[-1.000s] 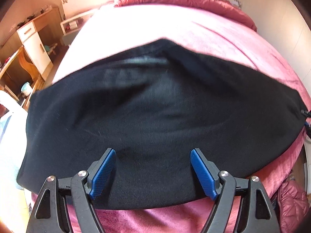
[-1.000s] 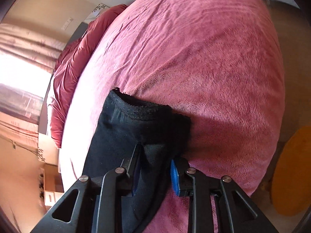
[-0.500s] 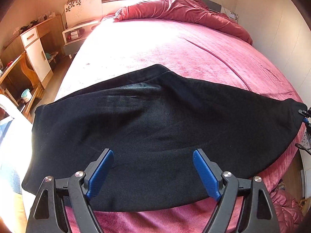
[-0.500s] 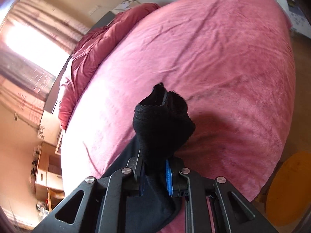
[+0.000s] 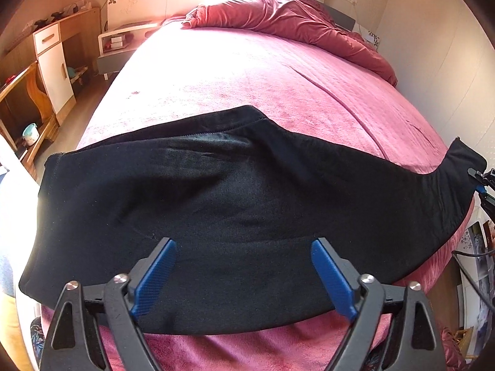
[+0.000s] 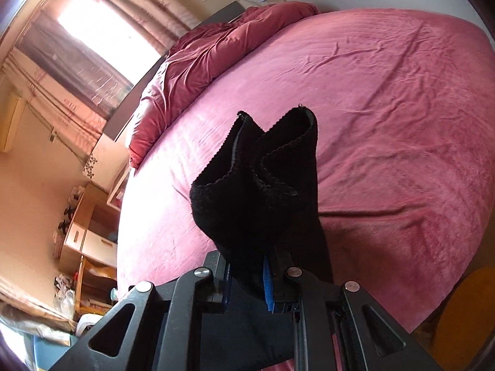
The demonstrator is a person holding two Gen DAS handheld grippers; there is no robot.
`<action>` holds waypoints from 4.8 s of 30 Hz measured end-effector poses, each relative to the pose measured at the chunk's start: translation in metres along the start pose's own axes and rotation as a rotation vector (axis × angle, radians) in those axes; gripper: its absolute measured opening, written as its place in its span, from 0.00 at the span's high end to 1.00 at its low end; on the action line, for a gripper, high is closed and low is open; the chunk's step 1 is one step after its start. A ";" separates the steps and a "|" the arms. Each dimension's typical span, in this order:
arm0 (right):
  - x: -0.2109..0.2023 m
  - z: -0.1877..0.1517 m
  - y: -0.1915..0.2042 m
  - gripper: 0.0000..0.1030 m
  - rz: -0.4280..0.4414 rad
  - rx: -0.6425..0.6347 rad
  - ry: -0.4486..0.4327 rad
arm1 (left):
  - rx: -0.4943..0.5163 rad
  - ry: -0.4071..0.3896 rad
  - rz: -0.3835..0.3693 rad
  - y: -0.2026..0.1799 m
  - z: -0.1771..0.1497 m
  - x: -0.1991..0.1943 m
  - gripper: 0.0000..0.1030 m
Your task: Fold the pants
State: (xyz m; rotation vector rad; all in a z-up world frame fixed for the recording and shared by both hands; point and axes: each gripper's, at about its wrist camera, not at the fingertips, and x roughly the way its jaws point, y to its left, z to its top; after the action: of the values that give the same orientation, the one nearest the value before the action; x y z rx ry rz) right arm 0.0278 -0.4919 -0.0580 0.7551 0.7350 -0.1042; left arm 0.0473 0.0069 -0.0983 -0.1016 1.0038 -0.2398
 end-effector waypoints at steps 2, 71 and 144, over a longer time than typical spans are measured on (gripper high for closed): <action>0.005 -0.006 0.014 0.84 0.013 -0.029 0.020 | -0.009 0.006 -0.017 0.002 0.001 0.002 0.01; 0.091 -0.145 0.024 0.82 -0.310 -0.430 0.285 | -0.015 0.196 -0.580 -0.070 0.101 0.032 0.83; 0.199 -0.166 0.186 0.64 -0.010 -0.764 0.436 | 0.242 -0.009 -0.050 -0.086 -0.014 -0.010 0.80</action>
State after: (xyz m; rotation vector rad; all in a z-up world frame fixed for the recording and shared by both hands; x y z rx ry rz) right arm 0.1452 -0.2132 -0.1583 0.0330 1.0984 0.3313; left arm 0.0174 -0.0738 -0.0802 0.0925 0.9567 -0.4038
